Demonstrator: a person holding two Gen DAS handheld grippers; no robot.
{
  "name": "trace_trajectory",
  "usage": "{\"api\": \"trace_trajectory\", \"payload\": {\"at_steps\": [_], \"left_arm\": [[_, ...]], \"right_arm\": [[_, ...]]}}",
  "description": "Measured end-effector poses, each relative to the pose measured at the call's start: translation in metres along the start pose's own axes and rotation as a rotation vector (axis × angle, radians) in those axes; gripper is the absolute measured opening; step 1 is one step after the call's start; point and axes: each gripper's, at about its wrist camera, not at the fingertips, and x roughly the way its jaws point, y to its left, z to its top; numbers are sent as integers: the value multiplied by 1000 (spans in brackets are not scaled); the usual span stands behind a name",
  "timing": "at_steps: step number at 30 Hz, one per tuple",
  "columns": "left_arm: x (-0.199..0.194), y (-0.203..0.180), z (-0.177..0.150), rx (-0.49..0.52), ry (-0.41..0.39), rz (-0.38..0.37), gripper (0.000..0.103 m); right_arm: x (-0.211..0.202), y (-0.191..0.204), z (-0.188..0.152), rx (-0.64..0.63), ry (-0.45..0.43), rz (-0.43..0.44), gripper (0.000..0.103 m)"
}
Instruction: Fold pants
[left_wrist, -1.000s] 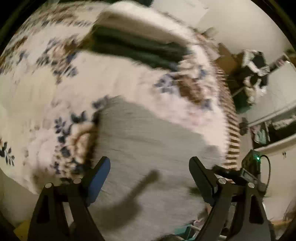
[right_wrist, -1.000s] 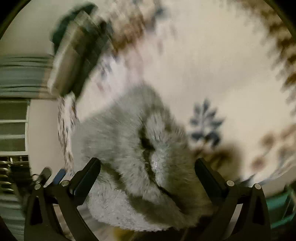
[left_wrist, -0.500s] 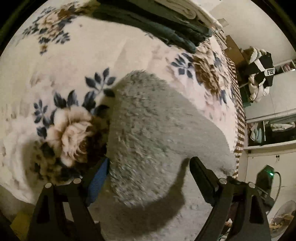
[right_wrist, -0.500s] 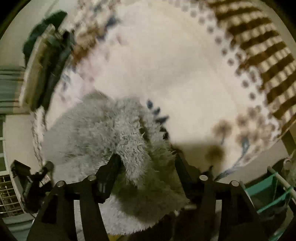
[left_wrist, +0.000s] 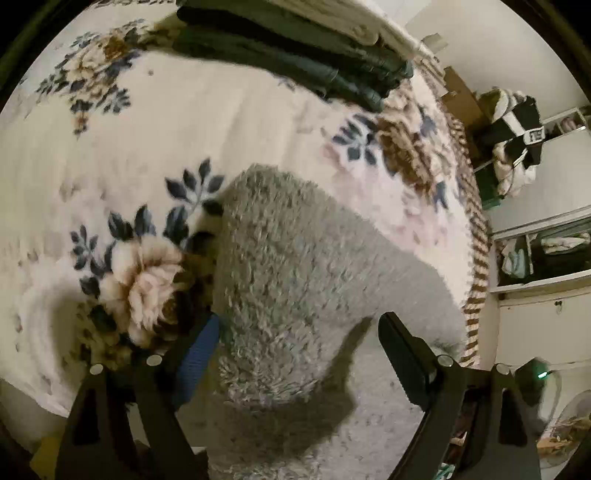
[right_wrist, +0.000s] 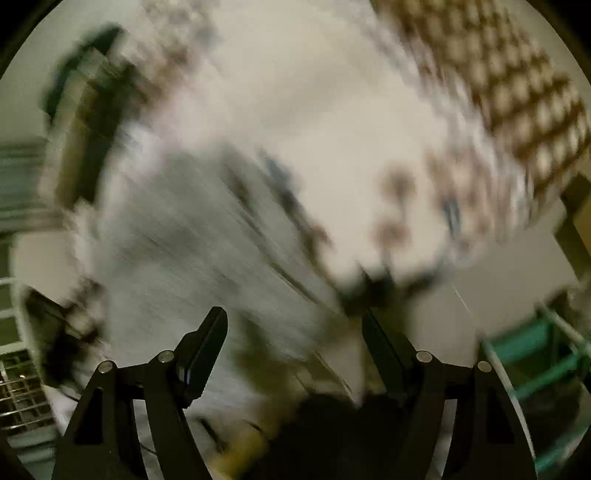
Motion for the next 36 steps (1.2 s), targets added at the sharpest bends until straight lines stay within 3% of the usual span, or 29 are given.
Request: {"api": "trace_trajectory", "payload": {"at_steps": [2,6,7,8,9,13,15,17,18,19,21,23,24,27,29,32,36], "left_arm": [[-1,1,2,-11,-9,-3,88],[8,4,7,-33,-2,-5,88],[9,5,8,-36,-1,-4,88],[12,6,8,-39,1,0,88],[14,7,9,-37,5,0,88],[19,11,10,-38,9,-4,88],[21,14,10,-42,10,-15,88],[24,15,9,-45,16,-19,88],[25,15,9,-49,17,-18,88],[24,15,8,-51,17,-21,88],[19,16,7,-57,15,-38,88],[9,14,2,-55,-8,-53,91],[5,13,-1,-50,-20,-55,103],[0,14,-12,-39,-36,-122,103],[8,16,-17,-34,-14,-124,103],[30,26,-25,-67,51,-135,103],[51,43,-30,-94,98,-163,103]], "right_arm": [[3,12,15,-20,1,70,79],[60,19,53,-15,118,29,77],[73,20,57,13,137,48,72],[81,18,62,28,144,63,48],[81,18,66,30,120,50,33],[66,42,80,-31,-45,45,30],[77,43,86,-45,-38,-5,30],[99,38,87,-54,44,-29,37],[106,34,87,-45,94,-24,50],[103,28,85,-43,102,-21,59],[86,24,78,-51,65,22,87],[72,15,66,-51,53,76,97],[69,8,59,-45,61,97,97],[76,-20,37,7,123,158,97],[90,-35,22,46,168,240,97],[126,-25,13,48,216,352,97],[154,-7,7,-4,246,432,99]]}}
